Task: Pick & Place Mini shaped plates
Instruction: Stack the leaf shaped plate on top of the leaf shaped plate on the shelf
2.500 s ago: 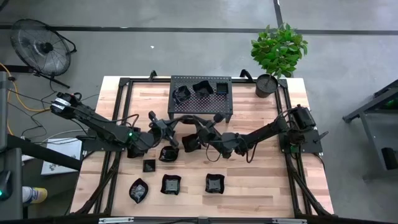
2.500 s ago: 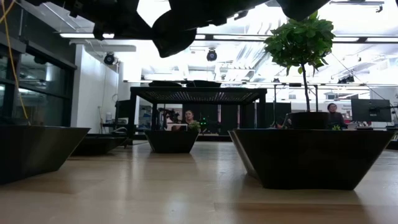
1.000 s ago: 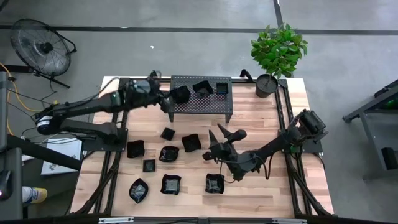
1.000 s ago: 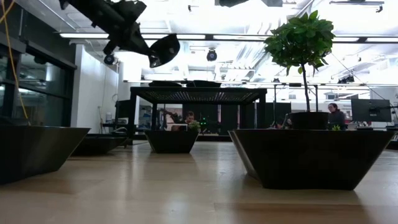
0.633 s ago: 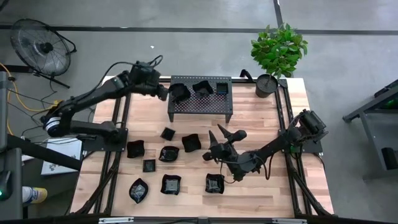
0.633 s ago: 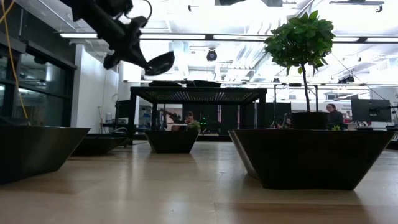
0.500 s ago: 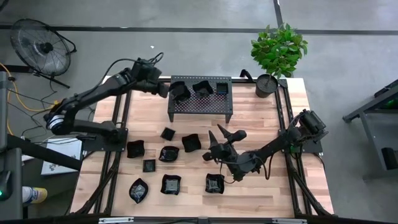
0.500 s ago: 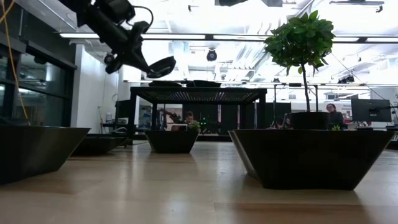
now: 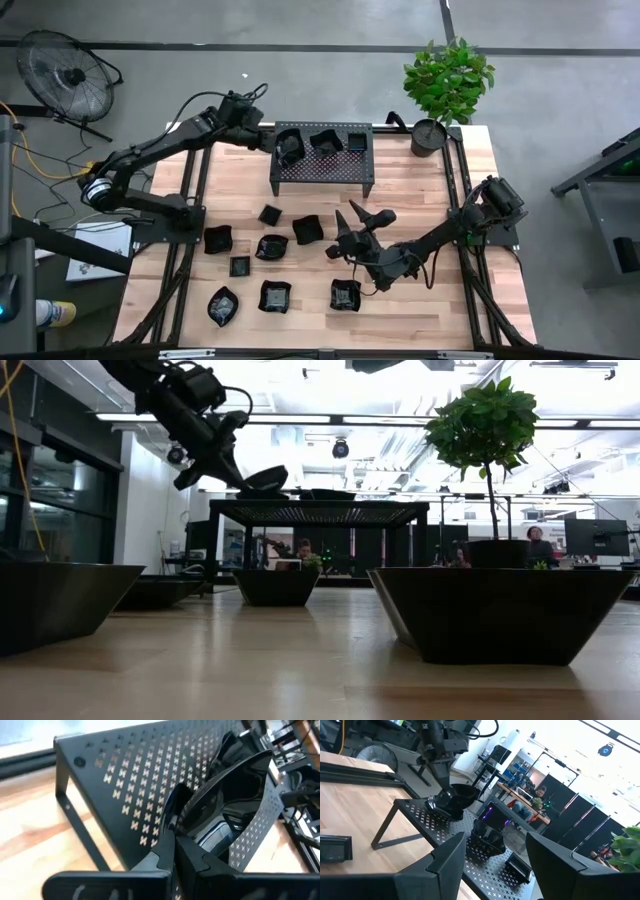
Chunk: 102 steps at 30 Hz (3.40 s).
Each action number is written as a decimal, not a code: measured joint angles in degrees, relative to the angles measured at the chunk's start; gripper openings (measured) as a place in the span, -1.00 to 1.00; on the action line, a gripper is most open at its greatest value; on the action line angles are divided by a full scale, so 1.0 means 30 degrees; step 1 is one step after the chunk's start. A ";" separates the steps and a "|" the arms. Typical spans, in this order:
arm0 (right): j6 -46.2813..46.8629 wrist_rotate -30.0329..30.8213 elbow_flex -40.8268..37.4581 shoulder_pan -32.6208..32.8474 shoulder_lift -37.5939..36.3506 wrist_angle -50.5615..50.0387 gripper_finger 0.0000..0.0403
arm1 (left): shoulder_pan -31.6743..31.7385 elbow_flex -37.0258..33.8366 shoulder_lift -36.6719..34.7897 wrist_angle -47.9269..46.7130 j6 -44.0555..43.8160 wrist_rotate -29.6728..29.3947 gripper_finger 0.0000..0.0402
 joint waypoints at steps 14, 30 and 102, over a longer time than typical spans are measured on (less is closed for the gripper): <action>0.0000 0.0007 0.0000 -0.0036 0.0000 -0.0046 0.02 | -0.0007 0.0000 0.0000 0.0595 -0.0138 0.0183 -0.98; 0.0219 0.0015 0.0000 -0.0036 0.0000 -0.0104 0.02 | -0.0007 -0.0003 -0.0007 0.0563 0.0198 0.0134 -0.80; 0.0787 0.0015 0.0000 0.0219 0.0000 -0.0112 0.01 | -0.0015 -0.0029 -0.1229 -0.1629 1.6439 -0.6015 -0.80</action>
